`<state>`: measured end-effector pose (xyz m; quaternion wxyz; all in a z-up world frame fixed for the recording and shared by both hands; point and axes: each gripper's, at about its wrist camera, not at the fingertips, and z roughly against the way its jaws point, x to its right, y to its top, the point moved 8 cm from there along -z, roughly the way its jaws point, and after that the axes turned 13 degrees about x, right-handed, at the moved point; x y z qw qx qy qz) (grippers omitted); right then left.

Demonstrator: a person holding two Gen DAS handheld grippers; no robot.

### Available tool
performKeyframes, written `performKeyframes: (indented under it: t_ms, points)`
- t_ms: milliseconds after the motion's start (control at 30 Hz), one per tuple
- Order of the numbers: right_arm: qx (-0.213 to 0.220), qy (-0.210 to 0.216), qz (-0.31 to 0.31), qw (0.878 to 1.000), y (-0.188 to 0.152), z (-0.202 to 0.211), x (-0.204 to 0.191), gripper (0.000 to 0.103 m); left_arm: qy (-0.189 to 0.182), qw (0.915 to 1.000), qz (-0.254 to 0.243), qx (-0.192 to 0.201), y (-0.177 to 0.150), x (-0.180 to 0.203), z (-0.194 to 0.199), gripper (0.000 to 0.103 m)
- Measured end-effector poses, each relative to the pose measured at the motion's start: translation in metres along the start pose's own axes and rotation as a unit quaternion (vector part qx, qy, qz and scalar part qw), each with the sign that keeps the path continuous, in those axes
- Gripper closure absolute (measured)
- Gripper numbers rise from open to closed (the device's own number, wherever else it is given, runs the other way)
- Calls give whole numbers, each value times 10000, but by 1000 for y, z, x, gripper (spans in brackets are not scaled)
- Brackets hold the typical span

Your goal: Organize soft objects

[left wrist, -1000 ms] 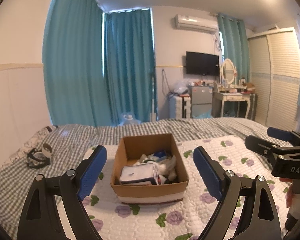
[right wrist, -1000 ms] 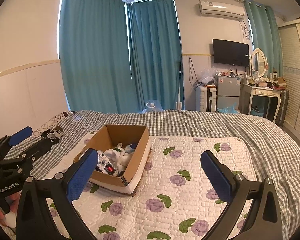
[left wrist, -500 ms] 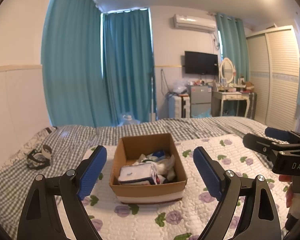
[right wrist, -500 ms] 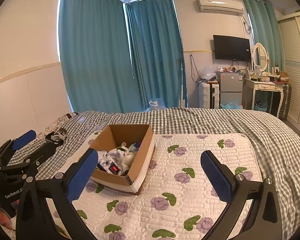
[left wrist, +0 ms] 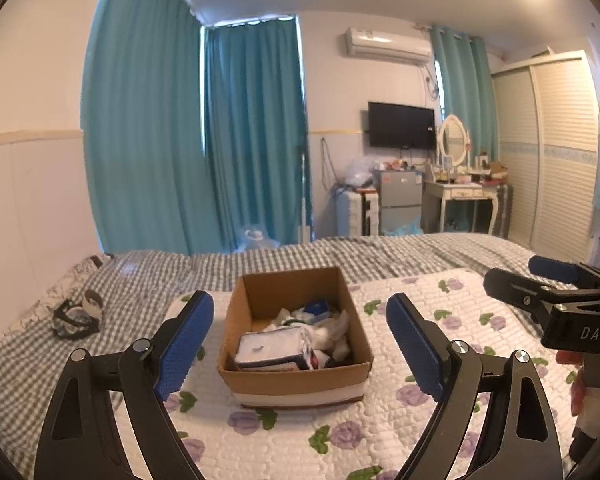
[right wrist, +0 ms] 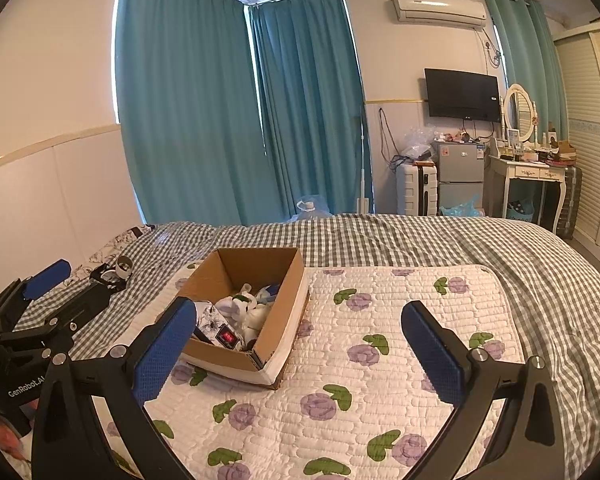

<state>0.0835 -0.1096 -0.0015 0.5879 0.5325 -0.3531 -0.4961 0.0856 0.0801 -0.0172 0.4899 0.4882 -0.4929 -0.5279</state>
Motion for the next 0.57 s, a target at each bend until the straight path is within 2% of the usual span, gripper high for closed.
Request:
performKeyframes:
  t_ms: [567]
  points:
    - [-46, -33, -2, 10000, -5, -2, -1, 0, 19, 9999, 100, -35, 1, -6, -4, 13]
